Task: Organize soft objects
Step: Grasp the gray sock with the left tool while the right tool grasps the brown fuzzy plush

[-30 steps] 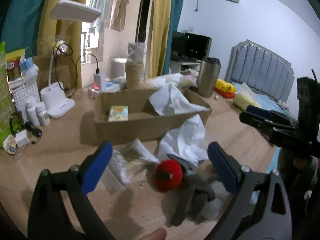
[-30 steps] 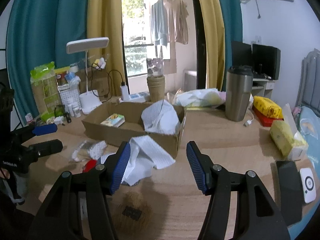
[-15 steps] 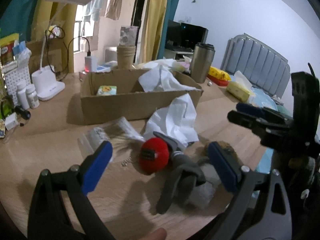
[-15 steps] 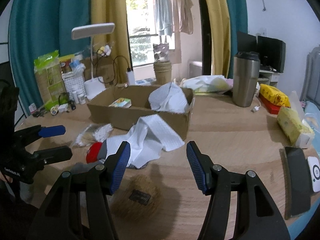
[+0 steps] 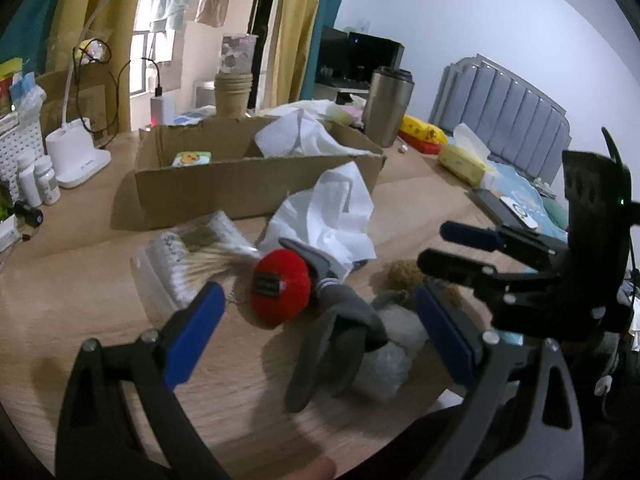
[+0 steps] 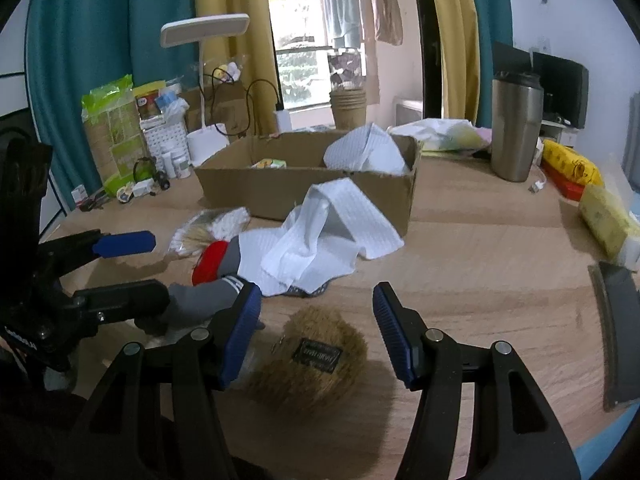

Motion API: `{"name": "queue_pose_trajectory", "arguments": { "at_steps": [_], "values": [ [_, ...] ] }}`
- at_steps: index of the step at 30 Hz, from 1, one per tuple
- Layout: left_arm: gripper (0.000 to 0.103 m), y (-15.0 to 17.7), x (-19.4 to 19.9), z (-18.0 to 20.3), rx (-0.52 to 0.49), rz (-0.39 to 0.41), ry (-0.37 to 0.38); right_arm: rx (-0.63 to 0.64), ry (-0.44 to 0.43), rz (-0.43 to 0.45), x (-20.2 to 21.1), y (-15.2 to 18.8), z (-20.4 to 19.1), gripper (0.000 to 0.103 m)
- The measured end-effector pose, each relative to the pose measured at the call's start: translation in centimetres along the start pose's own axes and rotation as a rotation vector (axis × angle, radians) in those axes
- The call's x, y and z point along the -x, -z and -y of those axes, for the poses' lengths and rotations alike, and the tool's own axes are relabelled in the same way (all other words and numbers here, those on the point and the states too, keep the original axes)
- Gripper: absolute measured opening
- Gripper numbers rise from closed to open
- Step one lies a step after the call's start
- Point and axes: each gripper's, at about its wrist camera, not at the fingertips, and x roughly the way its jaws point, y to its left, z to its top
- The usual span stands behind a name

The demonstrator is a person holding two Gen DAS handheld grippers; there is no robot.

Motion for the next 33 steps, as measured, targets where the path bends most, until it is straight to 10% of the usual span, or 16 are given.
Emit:
{"name": "queue_pose_trajectory", "arguments": {
  "at_steps": [12,23,33],
  "values": [
    [0.095,0.3,-1.9,-0.2,0.029,-0.099,0.007,-0.016,0.004,-0.022,-0.5,0.6,0.7,0.062],
    [0.041,0.6,-2.6,1.3,-0.054,-0.139,-0.003,-0.014,-0.029,-0.051,-1.2,1.3,0.6,0.062],
    [0.026,0.0,-1.6,1.2,-0.064,-0.131,0.023,0.017,-0.042,-0.08,-1.7,1.7,0.5,0.053]
  ]
}}
